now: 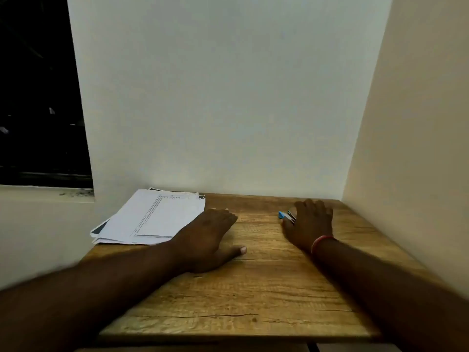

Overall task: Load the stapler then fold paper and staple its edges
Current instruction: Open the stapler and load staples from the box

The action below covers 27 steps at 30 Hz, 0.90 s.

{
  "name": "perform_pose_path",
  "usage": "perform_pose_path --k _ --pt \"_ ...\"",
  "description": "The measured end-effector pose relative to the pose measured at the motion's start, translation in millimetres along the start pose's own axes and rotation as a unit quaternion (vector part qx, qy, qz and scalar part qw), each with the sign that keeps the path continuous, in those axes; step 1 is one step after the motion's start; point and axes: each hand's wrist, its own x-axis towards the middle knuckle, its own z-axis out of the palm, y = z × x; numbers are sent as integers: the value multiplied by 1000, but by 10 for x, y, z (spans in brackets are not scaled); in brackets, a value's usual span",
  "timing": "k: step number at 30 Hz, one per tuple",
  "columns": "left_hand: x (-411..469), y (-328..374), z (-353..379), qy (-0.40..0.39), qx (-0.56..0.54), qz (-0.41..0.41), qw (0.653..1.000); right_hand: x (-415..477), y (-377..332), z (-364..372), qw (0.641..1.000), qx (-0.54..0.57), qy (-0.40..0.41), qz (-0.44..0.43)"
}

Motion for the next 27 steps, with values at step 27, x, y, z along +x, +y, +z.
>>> perform_pose_path --k 27 --pt "514 51 158 159 -542 -193 802 -310 -808 -240 860 466 57 -199"
